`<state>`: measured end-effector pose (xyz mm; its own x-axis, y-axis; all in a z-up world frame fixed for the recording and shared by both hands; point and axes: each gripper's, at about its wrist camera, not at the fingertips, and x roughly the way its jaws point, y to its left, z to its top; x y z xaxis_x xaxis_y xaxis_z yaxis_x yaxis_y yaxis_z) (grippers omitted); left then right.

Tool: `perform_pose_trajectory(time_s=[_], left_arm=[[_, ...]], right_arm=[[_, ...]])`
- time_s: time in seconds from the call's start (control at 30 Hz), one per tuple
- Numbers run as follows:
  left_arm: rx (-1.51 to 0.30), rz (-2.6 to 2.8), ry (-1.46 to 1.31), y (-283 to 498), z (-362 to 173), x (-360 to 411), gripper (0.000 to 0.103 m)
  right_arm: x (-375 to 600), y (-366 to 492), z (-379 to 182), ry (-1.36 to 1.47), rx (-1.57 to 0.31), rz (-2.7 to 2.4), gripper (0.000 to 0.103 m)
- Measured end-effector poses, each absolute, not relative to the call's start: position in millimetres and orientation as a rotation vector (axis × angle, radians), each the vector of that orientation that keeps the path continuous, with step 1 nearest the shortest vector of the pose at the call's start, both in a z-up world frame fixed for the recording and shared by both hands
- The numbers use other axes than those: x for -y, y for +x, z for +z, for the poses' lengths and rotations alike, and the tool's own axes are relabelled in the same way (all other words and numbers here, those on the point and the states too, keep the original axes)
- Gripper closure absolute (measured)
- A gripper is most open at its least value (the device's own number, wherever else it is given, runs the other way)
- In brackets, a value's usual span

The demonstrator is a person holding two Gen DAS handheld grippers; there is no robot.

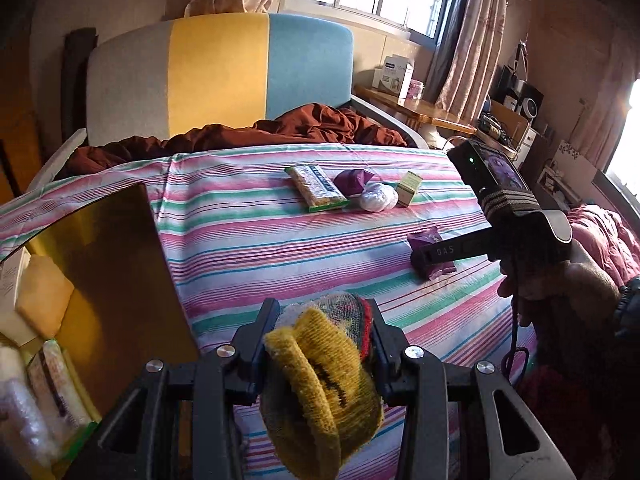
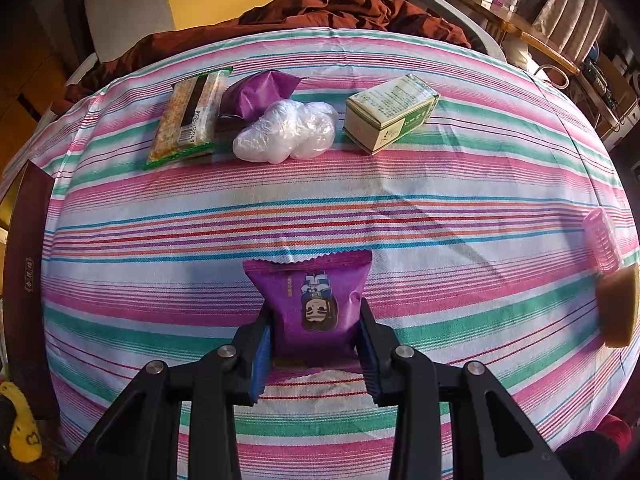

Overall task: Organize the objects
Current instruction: 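Carry the yellow knitted item to the gold tray and release it with the left gripper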

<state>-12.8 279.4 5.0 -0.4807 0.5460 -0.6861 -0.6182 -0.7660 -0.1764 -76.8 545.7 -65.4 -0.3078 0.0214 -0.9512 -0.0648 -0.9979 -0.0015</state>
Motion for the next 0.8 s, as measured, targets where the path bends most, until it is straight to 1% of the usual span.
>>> perform_pose_trajectory(time_s=[0.17, 0.33, 0.53, 0.7, 0.8], left_arm=[[-0.032, 2.280, -1.026, -22, 8, -238, 0.061], [0.059, 2.362, -1.058, -39, 10, -183, 0.061], [0.230, 2.464, -1.154, -70, 4, -107, 0.061], [0.283, 2.556, -1.218, -86, -8, -62, 0.061], [0.295, 2.580, -1.258, -97, -16, -49, 0.061]], right_arm=[[-545, -78, -67, -1.815, -0.043, 2.499, 0.066], [-538, -78, -65, -1.813, 0.009, 2.496, 0.066], [-537, -80, -69, -1.812, 0.035, 2.498, 0.066], [-534, -80, -71, -1.810, 0.052, 2.499, 0.066], [-534, -80, -71, -1.810, 0.053, 2.500, 0.066]])
